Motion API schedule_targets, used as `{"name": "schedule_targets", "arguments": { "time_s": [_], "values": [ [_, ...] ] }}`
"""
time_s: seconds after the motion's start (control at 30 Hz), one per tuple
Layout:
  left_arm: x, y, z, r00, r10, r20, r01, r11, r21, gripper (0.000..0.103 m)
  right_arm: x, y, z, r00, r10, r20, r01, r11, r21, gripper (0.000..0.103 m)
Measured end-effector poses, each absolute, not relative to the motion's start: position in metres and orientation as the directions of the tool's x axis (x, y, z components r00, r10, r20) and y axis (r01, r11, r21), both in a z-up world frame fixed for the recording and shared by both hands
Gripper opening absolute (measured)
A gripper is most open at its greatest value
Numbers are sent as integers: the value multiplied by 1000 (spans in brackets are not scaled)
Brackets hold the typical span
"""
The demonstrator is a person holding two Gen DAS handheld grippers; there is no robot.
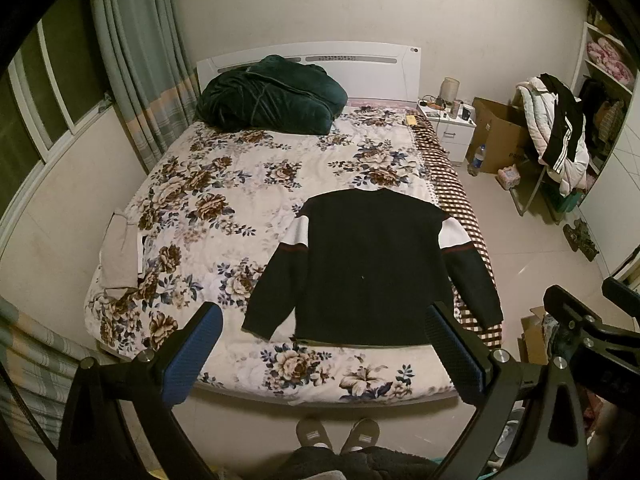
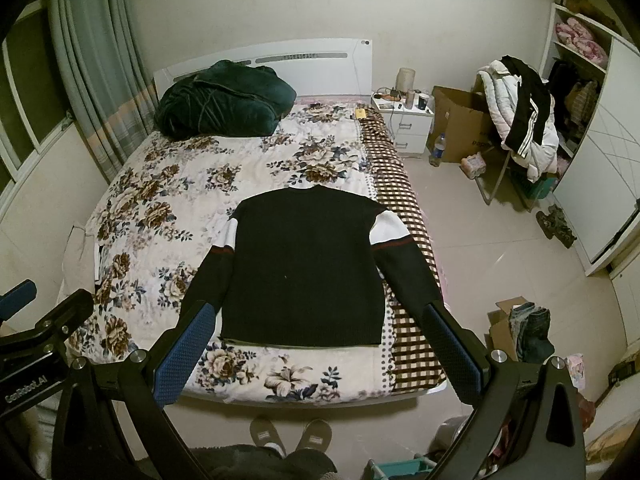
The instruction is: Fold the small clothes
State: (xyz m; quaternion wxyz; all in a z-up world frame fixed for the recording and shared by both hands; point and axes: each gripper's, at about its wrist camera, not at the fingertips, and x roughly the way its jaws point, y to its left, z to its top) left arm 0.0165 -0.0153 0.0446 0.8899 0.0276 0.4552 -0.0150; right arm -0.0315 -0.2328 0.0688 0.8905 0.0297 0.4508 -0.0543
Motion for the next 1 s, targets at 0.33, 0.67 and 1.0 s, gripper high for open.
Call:
{"name": "schedule_targets", "arguments": {
  "time_s": [0.33, 0.67, 1.0],
  "values": [
    [35, -26, 41, 578, -7, -816, 50, 998, 26, 103, -30, -234, 78, 580, -66, -812, 121, 993, 6, 103],
    [110, 26, -68, 520, 109, -847, -133, 990, 46, 103, 25, -272, -28, 547, -65, -835, 197, 979, 53, 103],
    [198, 184, -344, 165, 100, -981, -417, 909, 23, 103, 147, -277, -263, 384, -112, -917, 333, 943, 24, 103]
  ]
}}
